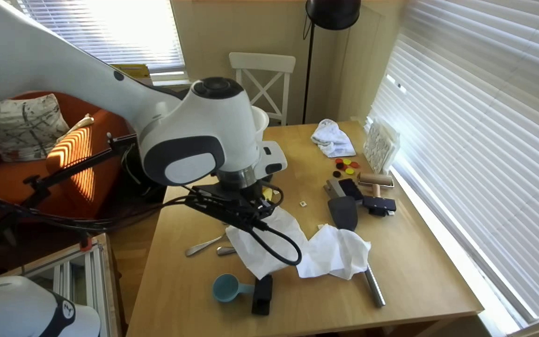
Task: Pick up the paper towel, wipe the rim of the mug and put the paper towel down
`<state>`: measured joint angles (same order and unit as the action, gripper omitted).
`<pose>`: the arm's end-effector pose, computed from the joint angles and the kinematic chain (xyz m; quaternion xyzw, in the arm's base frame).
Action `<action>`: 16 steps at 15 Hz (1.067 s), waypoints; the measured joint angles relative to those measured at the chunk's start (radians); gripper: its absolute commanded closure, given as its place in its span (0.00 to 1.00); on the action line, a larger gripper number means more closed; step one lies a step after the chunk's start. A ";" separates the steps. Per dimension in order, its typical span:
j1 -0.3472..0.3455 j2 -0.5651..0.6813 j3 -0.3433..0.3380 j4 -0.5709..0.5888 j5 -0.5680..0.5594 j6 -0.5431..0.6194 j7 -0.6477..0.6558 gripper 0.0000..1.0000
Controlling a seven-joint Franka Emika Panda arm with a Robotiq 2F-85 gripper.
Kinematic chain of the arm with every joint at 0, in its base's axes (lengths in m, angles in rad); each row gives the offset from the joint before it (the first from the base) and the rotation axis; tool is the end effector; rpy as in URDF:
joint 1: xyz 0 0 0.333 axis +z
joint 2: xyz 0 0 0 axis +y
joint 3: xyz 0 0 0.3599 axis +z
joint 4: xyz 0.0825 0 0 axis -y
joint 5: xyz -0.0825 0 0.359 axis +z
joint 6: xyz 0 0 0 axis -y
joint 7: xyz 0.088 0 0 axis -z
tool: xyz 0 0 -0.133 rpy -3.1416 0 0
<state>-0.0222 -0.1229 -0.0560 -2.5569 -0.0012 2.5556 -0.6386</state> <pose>0.4360 -0.0342 0.3597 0.9591 0.2765 0.0579 0.0184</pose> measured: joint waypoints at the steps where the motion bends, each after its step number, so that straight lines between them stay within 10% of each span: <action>1: 0.001 0.033 -0.005 0.007 0.007 0.021 -0.020 1.00; 16: -0.105 0.372 0.106 0.214 0.144 0.068 -0.343 1.00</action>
<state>-0.1271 0.2493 0.0495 -2.3428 0.1430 2.6232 -0.9818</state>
